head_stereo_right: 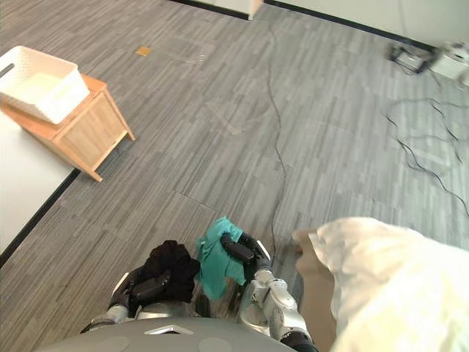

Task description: Tidy up the quilt and then pick up the clothes from the bed and put them into the laundry hamper

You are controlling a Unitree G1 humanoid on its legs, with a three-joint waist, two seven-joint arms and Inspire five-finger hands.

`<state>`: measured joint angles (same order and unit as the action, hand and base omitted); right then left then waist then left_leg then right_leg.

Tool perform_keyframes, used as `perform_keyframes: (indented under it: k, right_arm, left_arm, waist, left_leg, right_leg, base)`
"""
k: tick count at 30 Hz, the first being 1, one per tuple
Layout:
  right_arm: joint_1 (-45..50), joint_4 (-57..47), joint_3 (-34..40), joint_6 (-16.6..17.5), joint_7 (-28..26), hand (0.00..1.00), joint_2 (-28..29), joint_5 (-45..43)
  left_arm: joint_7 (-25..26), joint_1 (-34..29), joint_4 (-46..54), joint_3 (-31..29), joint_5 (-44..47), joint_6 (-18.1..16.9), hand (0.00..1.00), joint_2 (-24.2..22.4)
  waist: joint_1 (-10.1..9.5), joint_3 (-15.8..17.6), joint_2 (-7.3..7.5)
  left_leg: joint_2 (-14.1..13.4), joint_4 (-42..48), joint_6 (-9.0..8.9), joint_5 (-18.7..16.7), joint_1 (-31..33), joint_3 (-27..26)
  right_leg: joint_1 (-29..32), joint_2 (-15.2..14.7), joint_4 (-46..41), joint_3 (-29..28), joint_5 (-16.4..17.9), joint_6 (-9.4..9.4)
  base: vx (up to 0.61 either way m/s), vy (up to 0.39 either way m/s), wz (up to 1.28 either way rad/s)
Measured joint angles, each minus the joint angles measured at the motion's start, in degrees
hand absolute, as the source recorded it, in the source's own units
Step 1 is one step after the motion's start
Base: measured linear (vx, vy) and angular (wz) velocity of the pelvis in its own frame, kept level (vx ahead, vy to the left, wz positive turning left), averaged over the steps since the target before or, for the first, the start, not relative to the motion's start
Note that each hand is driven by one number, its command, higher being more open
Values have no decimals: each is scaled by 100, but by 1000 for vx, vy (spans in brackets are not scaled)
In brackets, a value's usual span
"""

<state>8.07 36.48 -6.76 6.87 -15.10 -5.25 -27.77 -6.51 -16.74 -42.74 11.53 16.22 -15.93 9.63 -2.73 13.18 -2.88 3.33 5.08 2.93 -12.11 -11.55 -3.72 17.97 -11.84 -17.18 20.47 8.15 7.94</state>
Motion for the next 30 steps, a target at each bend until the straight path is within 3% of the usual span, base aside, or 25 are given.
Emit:
perform_keyframes:
  k: [1, 2, 3, 4, 5, 6, 7, 8, 9, 11, 13, 15, 16, 17, 18, 19, 20, 21, 22, 23, 25, 27, 28, 29, 30]
  right_arm:
    - [38, -88, 4, -4, 45, 0, 77, 6]
    - [61, -122, 1, -9, 44, 0, 102, 24]
    - [135, -185, -2, -12, 40, 0, 162, 36]
    - [246, -281, -63, -34, 32, 0, 191, 39]
    - [289, -304, -116, -40, 17, 0, 202, 47]
    - [274, -322, -141, -41, 12, 0, 240, 49]
    - [165, -345, -121, -67, 0, 0, 118, 54]
    - [88, -372, -105, -90, -17, 0, 65, 54]
    - [-70, -371, -68, -153, -61, 0, -43, 58]
    - [-256, -365, 119, -171, -66, 0, -153, 57]
    - [-312, -367, 235, -230, -89, 0, -172, 58]
    - [-336, -373, 223, -263, -157, 0, -177, 60]
    - [-311, -373, 216, -266, -171, 0, -181, 58]
    - [-290, -369, 235, -265, -136, 0, -200, 56]
    - [-287, -369, 237, -265, -121, 0, -204, 56]
    - [-243, -340, 242, -262, -48, 0, -206, 55]
    - [-193, -311, 241, -262, 5, 0, -193, 55]
    - [-103, -195, 293, -262, 106, 0, -151, 56]
    - [-39, -111, 361, -249, 177, 0, -154, 57]
    - [-12, -8, 454, -229, 300, 0, -151, 56]
    - [39, 233, 619, -128, 472, 0, -63, 57]
    - [185, 273, 616, 58, 541, 0, -35, 57]
    - [256, 266, 618, 247, 546, 0, -17, 57]
    - [267, 259, 621, 338, 552, 0, -9, 55]
    - [300, 143, 629, 486, 568, 0, 5, 56]
  left_arm:
    - [3, -24, 114, 5, 64, -10, 0, 55]
    - [19, -42, 125, 4, 136, -12, 0, 57]
    - [67, -115, 124, -20, 174, -11, 0, 52]
    - [107, -227, 131, -83, 182, -11, 0, 31]
    - [123, -389, 131, -122, 184, -6, 0, 15]
    - [34, -470, 139, -267, 342, 28, 0, -12]
    - [29, -446, 131, -419, 472, -40, 0, -173]
    - [21, -394, 210, -517, 554, -83, 0, -291]
    - [-33, -358, 282, -572, 621, -205, 0, -459]
    - [-242, -340, 393, -553, 619, -440, 0, -565]
    - [-415, -361, 506, -532, 627, -559, 0, -553]
    - [-464, -366, 532, -526, 641, -638, 0, -528]
    - [-467, -364, 526, -523, 645, -635, 0, -522]
    - [-449, -349, 541, -525, 641, -618, 0, -518]
    - [-445, -346, 544, -525, 639, -617, 0, -521]
    - [-445, -330, 543, -523, 637, -621, 0, -534]
    - [-445, -315, 525, -525, 635, -614, 0, -531]
    - [-445, -257, 414, -542, 620, -548, 0, -456]
    - [-455, -251, 363, -525, 614, -442, 0, -418]
    - [-453, -237, 315, -536, 593, -393, 0, -378]
    - [-342, -195, 254, -495, 591, -258, 0, -291]
    - [-13, -111, 149, -436, 590, -53, 0, -265]
    - [192, -12, 54, -414, 564, 39, 0, -260]
    - [279, 65, 11, -416, 564, 91, 0, -258]
    - [435, 220, -42, -465, 565, 171, 0, -246]
  waist:
    - [-18, 46, 114]
    - [-3, 40, 145]
    - [56, -22, 156]
    - [106, -190, 161]
    - [102, -306, 143]
    - [164, -325, 188]
    - [88, -301, -33]
    - [18, -256, -126]
    - [-182, -131, -280]
    - [-173, 77, -354]
    - [-199, 99, -342]
    - [-201, 99, -271]
    - [-179, 58, -204]
    - [-187, 29, -172]
    - [-188, 27, -174]
    - [-221, 17, -149]
    - [-277, -31, -81]
    - [-310, -231, 66]
    - [-289, -319, 150]
    - [-191, -346, 137]
    - [16, -292, 209]
    - [132, -276, 186]
    - [171, -273, 157]
    - [183, -258, 119]
    - [224, -241, 68]
  left_leg:
    - [-27, 7, -164, -188, -206, 112]
    - [-73, 72, -182, -339, -302, 172]
    - [-201, 319, -155, -721, -379, 360]
    - [-438, 527, -344, -1069, -472, 476]
    - [-543, 698, -502, -1175, -535, 547]
    - [-731, 1879, -688, -1277, -131, 433]
    - [-1140, 3481, -534, -863, 571, 176]
    - [-1312, 4316, -501, -259, 946, 189]
    - [-1292, 5280, -675, 138, 1474, 405]
    - [-923, 5871, -700, -122, 2225, 402]
    - [-694, 5425, -632, -282, 2698, -111]
    - [-671, 3828, -500, -273, 2860, -1174]
    - [-541, 2432, -413, -65, 2815, -1743]
    - [-315, 1003, -245, 471, 2810, -2037]
    - [-286, 804, -204, 577, 2823, -2093]
    - [-264, 473, 153, 1016, 2832, -2311]
    - [-226, 471, 463, 1332, 2776, -2354]
    - [4, 425, 918, 1246, 2695, -2364]
    - [127, 352, 1028, 1130, 2622, -2150]
    - [256, 256, 1034, 987, 2332, -1900]
    - [396, 239, 1019, 660, 1668, -1333]
    - [375, 111, 924, 524, 945, -837]
    - [286, 60, 784, 448, 562, -518]
    - [225, 65, 695, 398, 441, -383]
    - [75, 72, 494, 286, 253, -80]
  right_leg:
    - [148, -9, 401, -471, -339, 33]
    - [179, 5, 445, -631, -457, -3]
    - [295, 0, 210, -827, -588, -156]
    - [365, 109, -273, -780, -619, -298]
    - [306, 219, -423, -730, -595, -394]
    - [248, 342, -708, -670, -966, -653]
    - [9, 654, -648, -564, -683, -836]
    - [-209, 831, -438, -540, -644, -908]
    - [-634, 1030, -36, -625, -620, -989]
    - [-1319, 1091, 456, -672, -529, -1085]
    - [-2006, 1078, 978, -703, -429, -1085]
    - [-2728, 1081, 1470, -580, -254, -925]
    - [-3103, 1093, 1732, -422, -148, -758]
    - [-3450, 1163, 1906, -225, -11, -554]
    - [-3511, 1183, 1915, -192, 31, -504]
    - [-3694, 1213, 1829, -157, 236, -359]
    - [-3726, 1171, 1697, -144, 348, -328]
    - [-3540, 954, 1080, 13, 531, -177]
    - [-3166, 765, 157, 153, 522, -172]
    - [-2488, 443, -1610, 121, 279, -296]
    - [-1787, 284, -3315, -191, 309, -357]
    - [-1430, 309, -3408, -219, 513, -448]
    - [-1156, 321, -3021, -187, 724, -483]
    - [-991, 335, -2760, -164, 790, -484]
    - [-620, 339, -2000, -95, 799, -497]
  base:
    - [495, -334, 78]
    - [433, -333, 79]
    - [581, -518, 80]
    - [543, -478, 75]
    - [687, -603, 67]
    - [594, -532, 31]
    - [569, -519, 15]
    - [568, -471, -44]
    - [577, -372, -45]
    - [570, -308, -30]
    - [521, -229, -9]
    - [674, -273, 20]
    - [780, -305, 57]
    - [666, -246, 54]
    - [667, -191, 41]
    - [536, -109, 12]
    - [698, -112, 24]
    - [738, -77, 34]
    - [895, -55, 70]
    - [745, -30, 91]
    - [676, -82, 120]
    - [793, -169, 126]
    - [813, -216, 121]
    - [659, -216, 119]
    - [619, -282, 116]
